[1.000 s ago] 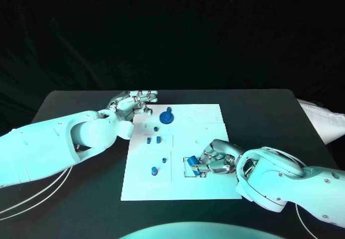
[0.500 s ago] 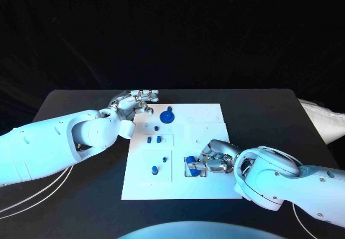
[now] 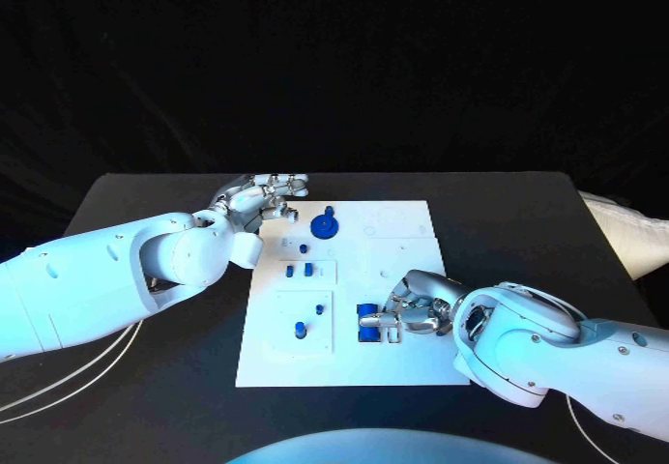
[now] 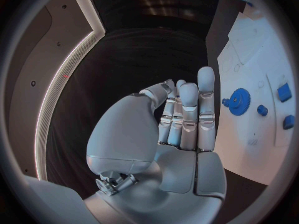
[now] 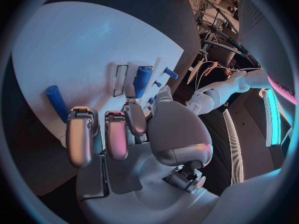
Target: Assemble the parts on the task board
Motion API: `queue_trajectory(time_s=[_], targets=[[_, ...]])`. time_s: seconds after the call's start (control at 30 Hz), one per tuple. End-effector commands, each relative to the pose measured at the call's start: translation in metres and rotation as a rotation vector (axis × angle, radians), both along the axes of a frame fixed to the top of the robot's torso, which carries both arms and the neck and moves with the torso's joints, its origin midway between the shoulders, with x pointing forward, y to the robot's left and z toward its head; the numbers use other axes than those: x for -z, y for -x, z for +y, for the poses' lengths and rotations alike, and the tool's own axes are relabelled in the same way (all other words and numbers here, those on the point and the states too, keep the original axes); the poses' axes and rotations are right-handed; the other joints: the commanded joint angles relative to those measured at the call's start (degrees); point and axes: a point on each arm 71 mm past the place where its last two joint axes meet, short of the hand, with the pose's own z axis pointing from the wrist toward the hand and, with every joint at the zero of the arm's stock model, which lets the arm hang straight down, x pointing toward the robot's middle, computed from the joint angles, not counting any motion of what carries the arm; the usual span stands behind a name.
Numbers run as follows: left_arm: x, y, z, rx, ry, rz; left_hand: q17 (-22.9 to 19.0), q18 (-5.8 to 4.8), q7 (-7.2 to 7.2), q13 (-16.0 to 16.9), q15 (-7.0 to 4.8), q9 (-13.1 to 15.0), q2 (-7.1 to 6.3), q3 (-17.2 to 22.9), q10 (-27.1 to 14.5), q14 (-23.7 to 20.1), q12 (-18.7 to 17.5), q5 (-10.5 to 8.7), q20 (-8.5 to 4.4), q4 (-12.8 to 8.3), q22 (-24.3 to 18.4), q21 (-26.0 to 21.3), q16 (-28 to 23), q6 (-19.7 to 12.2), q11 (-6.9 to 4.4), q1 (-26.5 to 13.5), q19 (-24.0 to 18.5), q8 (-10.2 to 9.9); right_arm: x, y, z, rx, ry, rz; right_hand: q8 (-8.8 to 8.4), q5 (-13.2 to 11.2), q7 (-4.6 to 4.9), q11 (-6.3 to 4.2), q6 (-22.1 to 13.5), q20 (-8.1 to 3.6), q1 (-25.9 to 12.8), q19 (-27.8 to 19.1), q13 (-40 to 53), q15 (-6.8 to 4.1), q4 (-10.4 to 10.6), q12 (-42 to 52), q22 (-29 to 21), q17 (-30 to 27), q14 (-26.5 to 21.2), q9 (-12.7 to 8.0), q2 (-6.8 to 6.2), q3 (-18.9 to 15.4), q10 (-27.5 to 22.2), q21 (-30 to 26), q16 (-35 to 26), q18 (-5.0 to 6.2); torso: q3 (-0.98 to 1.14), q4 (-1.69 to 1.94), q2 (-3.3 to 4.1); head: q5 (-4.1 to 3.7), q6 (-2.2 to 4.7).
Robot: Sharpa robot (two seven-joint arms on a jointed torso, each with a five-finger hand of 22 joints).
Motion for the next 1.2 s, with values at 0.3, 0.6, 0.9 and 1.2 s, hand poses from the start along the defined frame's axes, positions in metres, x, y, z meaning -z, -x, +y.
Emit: queue_trajectory(time_s=[0.3, 0.6, 0.9, 1.2], targets=[[-0.001, 0.000, -0.002, 0.017, 0.009, -0.008, -0.08, 0.84, -0.19, 0.08, 0.14, -0.05, 0.18, 0.01, -0.35, -0.41, 0.09, 0.12, 0.03, -0.36, -0.07, -0.16, 0.11, -0.39, 0.05, 0.11, -0.51, 0.26, 0.000, 0.001, 0.006, -0.081, 0.065, -0.070, -0.12, -0.70, -0.04, -0.27, -0.10, -0.51, 15.35, 1.09, 0.50, -0.61, -9.97, -0.64, 1.69, 8.20, 4.70, 1.13, 0.81, 4.53, -0.32, 0.10, 0.34, -0.61, 0.01, 0.05, 0.01, -0.02, -0.21], [-0.001, 0.000, -0.001, 0.016, 0.009, -0.008, -0.15, 0.86, -0.18, 0.14, 0.15, -0.05, 0.21, 0.04, -0.55, -0.46, 0.35, 0.13, 0.04, -0.46, -0.13, -0.29, 0.15, -0.50, 0.06, 0.15, -0.52, 0.40, -0.001, 0.000, 0.001, -0.051, 0.055, -0.110, -0.35, 0.23, 0.03, -0.22, 0.02, -0.53, 15.76, 1.16, 0.64, -0.55, -10.78, -0.65, 1.91, 8.46, 4.73, 1.29, 1.64, 5.32, -0.14, 0.20, 0.45, -0.66, -0.01, -0.08, -0.04, -0.09, -0.21], [-0.001, 0.000, -0.001, 0.014, 0.007, -0.007, -0.15, 0.86, -0.18, 0.14, 0.15, -0.05, 0.21, 0.04, -0.55, -0.46, 0.35, 0.13, 0.04, -0.46, -0.13, -0.29, 0.15, -0.50, 0.06, 0.15, -0.52, 0.40, -0.014, 0.002, -0.021, 0.012, -0.007, -0.070, -1.01, 6.95, 0.17, -0.06, -0.23, -0.41, 10.64, 1.10, 0.75, -0.42, -7.91, -0.91, 1.77, 8.47, 4.73, 1.43, 1.31, 3.79, 0.02, 0.11, 0.44, -0.62, 0.02, -0.05, -0.07, -0.63, 0.10], [-0.001, 0.000, -0.001, 0.014, 0.007, -0.007, -0.15, 0.86, -0.18, 0.14, 0.15, -0.05, 0.21, 0.04, -0.55, -0.46, 0.35, 0.13, 0.04, -0.46, -0.13, -0.29, 0.15, -0.50, 0.06, 0.15, -0.52, 0.40, -0.036, -0.005, -0.070, 0.076, 0.074, -0.103, -3.92, 6.92, 1.28, 0.69, -2.89, -0.01, 14.65, 0.98, -2.14, 0.17, -10.05, -5.80, 1.65, 8.76, 4.75, -0.05, 3.24, 6.31, -2.07, -0.03, 0.55, -0.60, -0.03, -0.13, 0.03, -1.62, 0.38]])
